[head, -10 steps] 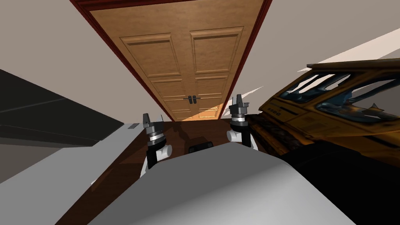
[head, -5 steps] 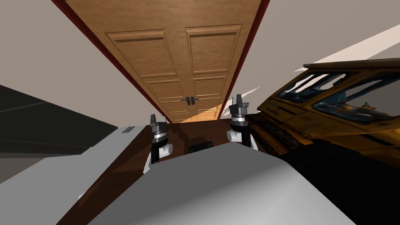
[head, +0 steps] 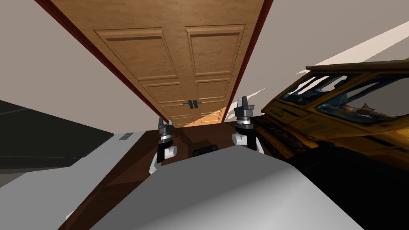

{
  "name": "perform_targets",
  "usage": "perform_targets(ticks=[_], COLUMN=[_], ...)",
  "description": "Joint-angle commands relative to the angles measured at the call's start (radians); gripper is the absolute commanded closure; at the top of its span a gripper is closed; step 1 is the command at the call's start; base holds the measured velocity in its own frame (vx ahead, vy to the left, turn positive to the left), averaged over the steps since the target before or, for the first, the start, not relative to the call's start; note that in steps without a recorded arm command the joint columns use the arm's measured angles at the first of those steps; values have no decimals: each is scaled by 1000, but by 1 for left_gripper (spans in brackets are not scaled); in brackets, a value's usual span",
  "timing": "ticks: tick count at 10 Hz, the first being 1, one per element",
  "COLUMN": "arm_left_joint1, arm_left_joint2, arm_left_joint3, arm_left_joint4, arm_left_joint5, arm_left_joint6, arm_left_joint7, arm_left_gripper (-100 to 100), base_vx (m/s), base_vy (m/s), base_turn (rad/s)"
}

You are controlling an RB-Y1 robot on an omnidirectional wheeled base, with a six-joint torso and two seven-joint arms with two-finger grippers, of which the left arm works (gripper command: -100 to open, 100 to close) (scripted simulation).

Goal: Pull the door open

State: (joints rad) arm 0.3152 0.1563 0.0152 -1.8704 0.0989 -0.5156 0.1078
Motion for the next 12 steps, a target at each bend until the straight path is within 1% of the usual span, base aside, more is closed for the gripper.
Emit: perform_targets(ticks=[1,5,7,12], arm_left_joint1=[-19,-86,-120,-204], arm_left_joint2=[7,40,57,98], arm_left_joint3=[4,9,11,18], arm_left_joint4=[32,154,228,382], arm_left_joint5=[2,7,9,15], arm_left_joint6=[7,25,34,56], arm_left_joint7=[4,25,35,61], arm_left_gripper=[-100,-100,-100,-100], base_vx=[72,92,106,103], base_vy=[-11,-20,-10,-13], base_turn=[-34,-83,-87,-85])
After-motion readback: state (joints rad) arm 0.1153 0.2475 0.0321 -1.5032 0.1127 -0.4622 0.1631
